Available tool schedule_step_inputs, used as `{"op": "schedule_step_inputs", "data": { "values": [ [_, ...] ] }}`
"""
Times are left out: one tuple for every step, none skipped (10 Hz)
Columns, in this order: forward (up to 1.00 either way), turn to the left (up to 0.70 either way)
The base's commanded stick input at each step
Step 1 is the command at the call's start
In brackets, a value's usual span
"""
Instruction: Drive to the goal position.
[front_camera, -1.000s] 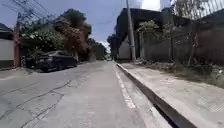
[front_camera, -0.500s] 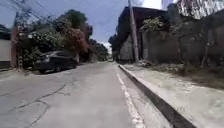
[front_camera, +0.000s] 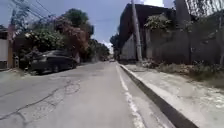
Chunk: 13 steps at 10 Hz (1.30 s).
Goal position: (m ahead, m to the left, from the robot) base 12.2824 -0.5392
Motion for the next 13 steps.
{"op": "schedule_step_inputs", "data": {
  "values": [
    [1.00,0.00],
    [1.00,0.00],
    [1.00,0.00],
    [1.00,0.00],
    [1.00,0.00],
    [1.00,0.00],
    [1.00,0.00],
    [1.00,0.00],
    [1.00,0.00],
    [1.00,0.00],
    [1.00,0.00],
    [1.00,0.00],
    [1.00,0.00]
  ]
}}
